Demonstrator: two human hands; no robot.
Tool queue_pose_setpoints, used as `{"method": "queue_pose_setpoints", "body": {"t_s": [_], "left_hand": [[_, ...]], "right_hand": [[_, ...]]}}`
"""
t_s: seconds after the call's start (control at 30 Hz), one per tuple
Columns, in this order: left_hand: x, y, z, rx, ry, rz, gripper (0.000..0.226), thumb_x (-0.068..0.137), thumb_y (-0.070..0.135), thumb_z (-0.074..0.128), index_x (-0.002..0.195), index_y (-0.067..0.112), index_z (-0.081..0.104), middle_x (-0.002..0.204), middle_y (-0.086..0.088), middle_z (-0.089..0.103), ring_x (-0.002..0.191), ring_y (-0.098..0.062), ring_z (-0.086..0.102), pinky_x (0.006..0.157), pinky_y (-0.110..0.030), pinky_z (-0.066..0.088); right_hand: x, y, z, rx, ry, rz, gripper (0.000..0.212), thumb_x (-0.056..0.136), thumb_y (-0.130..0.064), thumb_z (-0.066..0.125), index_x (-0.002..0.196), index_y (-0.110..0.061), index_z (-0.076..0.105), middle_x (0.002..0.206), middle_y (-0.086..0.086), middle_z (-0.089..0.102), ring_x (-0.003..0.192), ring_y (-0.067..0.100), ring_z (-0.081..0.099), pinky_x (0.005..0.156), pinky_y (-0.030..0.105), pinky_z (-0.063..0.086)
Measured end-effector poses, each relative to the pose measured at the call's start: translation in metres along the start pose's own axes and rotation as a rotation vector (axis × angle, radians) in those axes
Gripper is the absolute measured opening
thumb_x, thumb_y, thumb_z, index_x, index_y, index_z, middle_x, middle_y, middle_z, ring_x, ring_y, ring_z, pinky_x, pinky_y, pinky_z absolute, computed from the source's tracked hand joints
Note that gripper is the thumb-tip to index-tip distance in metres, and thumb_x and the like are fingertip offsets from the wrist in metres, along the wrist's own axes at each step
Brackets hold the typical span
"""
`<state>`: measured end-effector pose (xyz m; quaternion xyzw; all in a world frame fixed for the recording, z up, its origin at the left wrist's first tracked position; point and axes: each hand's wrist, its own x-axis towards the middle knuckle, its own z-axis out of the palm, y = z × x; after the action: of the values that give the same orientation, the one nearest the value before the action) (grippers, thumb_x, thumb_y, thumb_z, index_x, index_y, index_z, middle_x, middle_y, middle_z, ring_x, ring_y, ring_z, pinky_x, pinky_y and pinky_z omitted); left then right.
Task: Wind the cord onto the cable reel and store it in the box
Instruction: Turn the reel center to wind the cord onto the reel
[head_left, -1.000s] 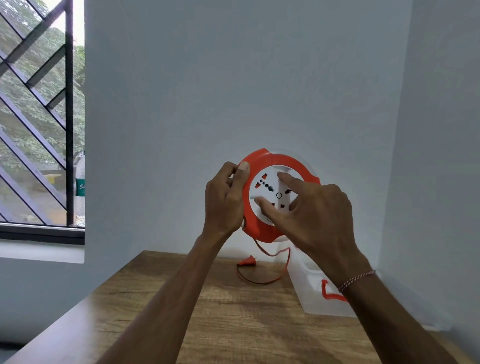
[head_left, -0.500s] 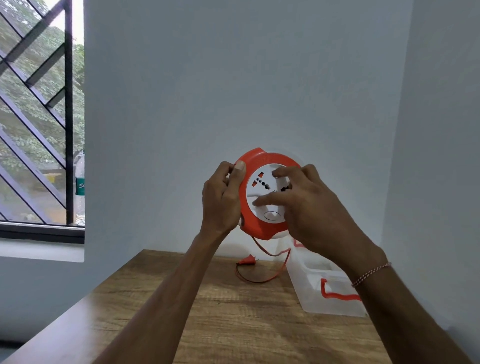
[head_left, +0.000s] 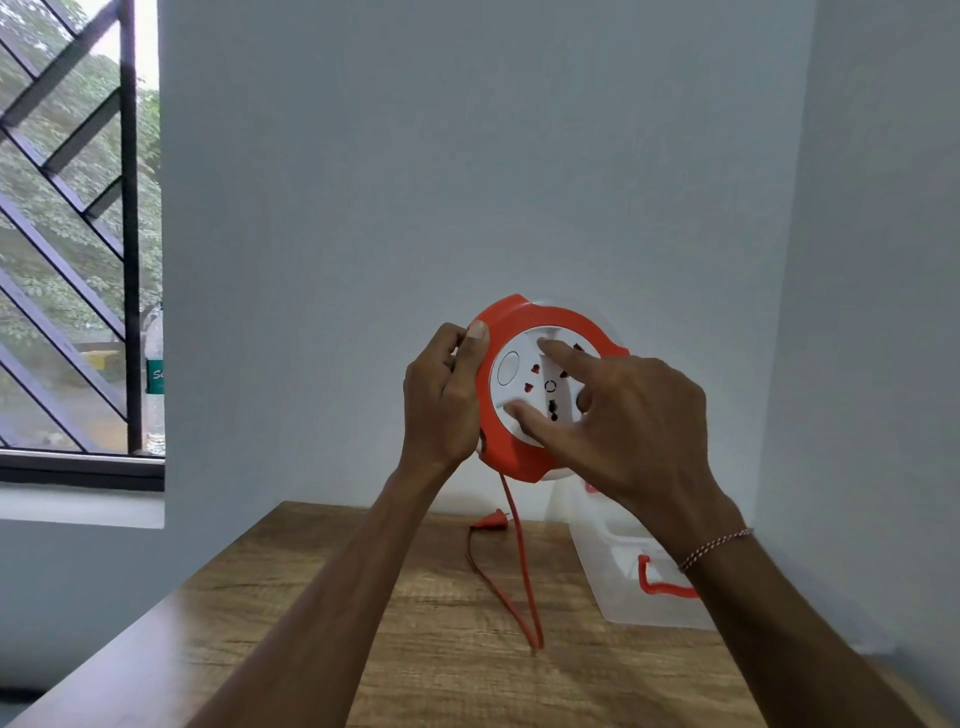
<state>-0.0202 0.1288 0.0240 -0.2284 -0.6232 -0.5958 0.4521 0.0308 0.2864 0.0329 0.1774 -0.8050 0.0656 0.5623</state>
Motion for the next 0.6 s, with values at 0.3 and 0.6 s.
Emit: {"method": "queue_pose_setpoints", "body": {"t_s": [0.3,0.6], "left_hand": [[0.003,0.000,-0.004,-0.032,0.044,-0.003,0.034,0.101,0.038,0.042,0.091,0.010,0.059,0.081,-0.007,0.067,0.071,-0.027,0.064,0.061,-0.036,0.057],[0.004,-0.002,-0.003,-0.018,0.025,0.012,0.028,0.101,0.036,0.043,0.090,0.017,0.060,0.077,0.003,0.068,0.066,-0.013,0.067,0.058,-0.021,0.057]], "right_hand": [[0.002,0.009,-0.001,0.062,0.099,-0.162,0.049,0.087,-0.060,0.054,0.117,-0.023,0.067,0.093,0.003,0.074,0.080,0.019,0.062,0.068,0.031,0.055],[0.005,0.008,-0.001,0.017,-0.234,-0.297,0.052,0.061,-0.027,0.088,0.110,-0.032,0.071,0.136,0.008,0.053,0.121,0.031,0.050,0.087,0.048,0.052]]}}
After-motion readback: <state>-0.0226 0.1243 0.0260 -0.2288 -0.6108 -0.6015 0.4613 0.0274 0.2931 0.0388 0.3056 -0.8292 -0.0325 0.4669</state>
